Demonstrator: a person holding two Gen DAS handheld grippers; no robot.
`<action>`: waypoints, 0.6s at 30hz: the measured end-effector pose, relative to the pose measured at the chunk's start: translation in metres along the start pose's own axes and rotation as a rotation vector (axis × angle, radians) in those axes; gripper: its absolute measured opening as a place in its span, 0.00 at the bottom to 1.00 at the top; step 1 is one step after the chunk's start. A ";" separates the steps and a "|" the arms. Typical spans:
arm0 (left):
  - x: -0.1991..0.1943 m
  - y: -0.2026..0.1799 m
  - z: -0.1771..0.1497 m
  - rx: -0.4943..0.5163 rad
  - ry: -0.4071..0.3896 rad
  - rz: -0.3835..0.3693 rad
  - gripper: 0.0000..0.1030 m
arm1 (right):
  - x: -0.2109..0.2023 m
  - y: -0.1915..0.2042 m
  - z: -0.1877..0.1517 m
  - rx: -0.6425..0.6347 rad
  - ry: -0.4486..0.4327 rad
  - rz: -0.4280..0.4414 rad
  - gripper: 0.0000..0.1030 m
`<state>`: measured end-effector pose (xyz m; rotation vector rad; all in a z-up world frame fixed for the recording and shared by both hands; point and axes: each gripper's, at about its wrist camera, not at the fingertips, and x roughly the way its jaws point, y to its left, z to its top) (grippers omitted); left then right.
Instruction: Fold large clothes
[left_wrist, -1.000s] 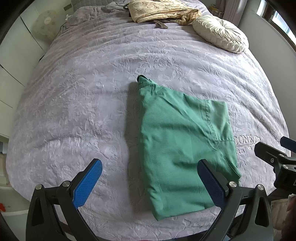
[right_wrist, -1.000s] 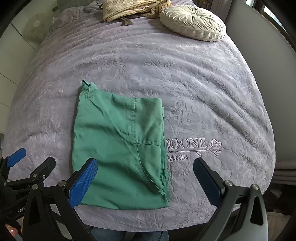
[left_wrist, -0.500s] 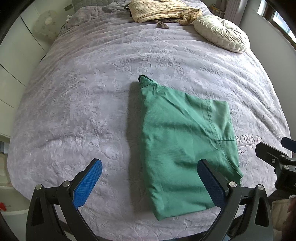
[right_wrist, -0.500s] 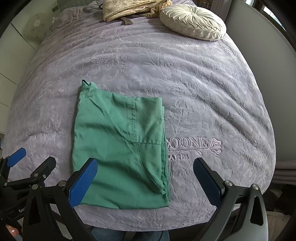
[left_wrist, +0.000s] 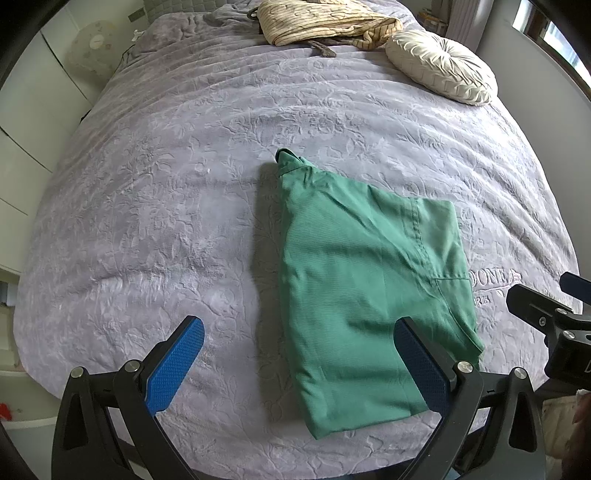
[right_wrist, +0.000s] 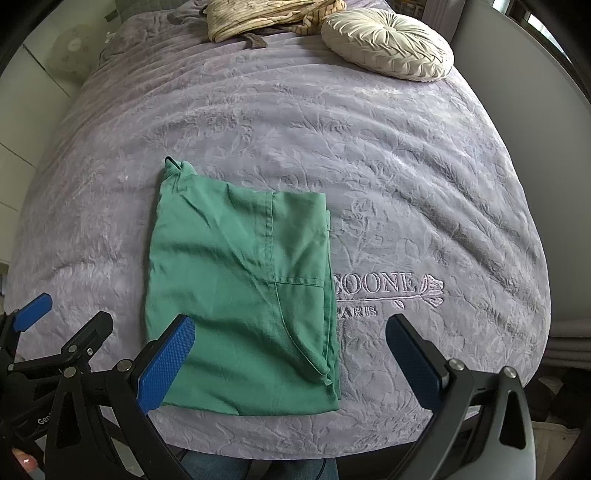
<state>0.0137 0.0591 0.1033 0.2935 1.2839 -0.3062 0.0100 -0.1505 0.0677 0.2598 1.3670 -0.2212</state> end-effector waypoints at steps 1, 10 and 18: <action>0.000 0.000 0.000 0.000 -0.001 -0.001 1.00 | 0.000 0.000 0.000 -0.001 0.001 0.000 1.00; 0.000 0.001 0.001 0.002 -0.001 0.002 1.00 | 0.000 0.001 0.000 -0.004 0.003 0.001 1.00; 0.001 -0.001 -0.002 0.005 0.000 0.010 1.00 | 0.001 0.001 0.002 -0.011 0.010 0.001 1.00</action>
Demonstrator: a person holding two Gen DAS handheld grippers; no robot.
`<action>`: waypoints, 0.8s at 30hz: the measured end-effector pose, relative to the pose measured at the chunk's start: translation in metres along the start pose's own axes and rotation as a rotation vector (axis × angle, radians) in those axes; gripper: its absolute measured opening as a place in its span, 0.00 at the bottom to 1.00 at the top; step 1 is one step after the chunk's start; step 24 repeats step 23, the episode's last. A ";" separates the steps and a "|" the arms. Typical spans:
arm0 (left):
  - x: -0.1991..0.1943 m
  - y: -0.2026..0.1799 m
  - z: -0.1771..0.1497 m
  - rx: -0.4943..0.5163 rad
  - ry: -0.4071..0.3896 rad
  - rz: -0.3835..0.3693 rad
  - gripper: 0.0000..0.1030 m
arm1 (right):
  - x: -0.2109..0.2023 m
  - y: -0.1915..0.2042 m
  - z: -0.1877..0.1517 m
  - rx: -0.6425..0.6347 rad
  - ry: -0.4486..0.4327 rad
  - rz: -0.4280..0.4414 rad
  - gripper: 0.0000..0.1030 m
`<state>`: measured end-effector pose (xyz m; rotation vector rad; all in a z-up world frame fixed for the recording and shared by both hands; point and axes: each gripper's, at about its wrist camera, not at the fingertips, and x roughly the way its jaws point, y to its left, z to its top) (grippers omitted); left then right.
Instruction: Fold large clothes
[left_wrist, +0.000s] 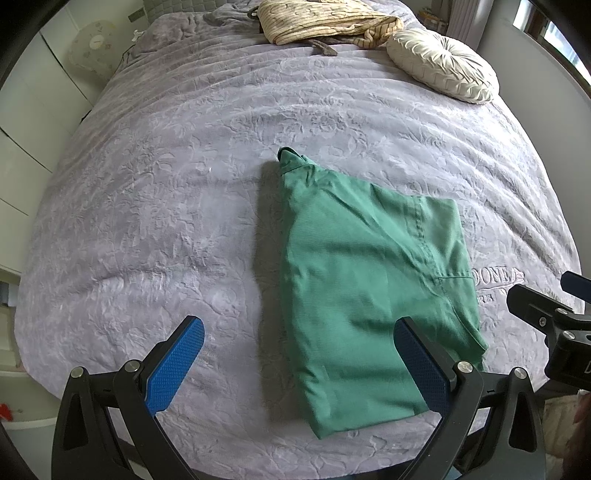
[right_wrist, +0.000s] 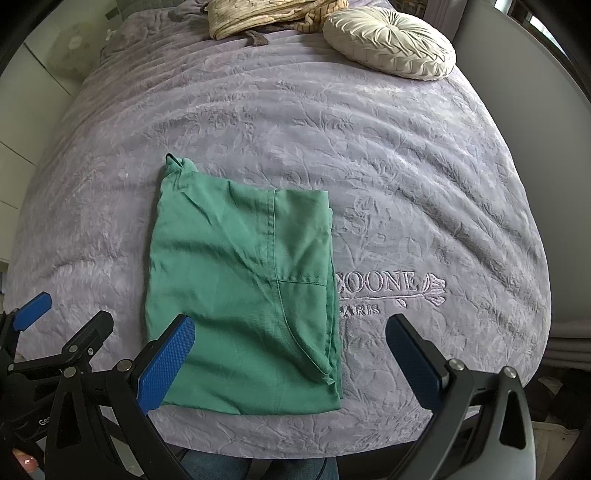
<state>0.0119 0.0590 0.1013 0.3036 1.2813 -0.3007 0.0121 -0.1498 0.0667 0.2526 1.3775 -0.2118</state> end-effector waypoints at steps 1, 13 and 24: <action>0.000 0.000 0.000 0.002 0.000 0.002 1.00 | 0.000 0.000 0.000 -0.002 0.001 0.000 1.00; 0.001 0.004 0.002 0.016 -0.008 0.001 1.00 | 0.009 0.001 0.001 -0.015 0.031 0.004 1.00; 0.003 0.006 0.003 0.012 -0.002 -0.005 1.00 | 0.010 -0.001 0.002 -0.016 0.034 0.002 1.00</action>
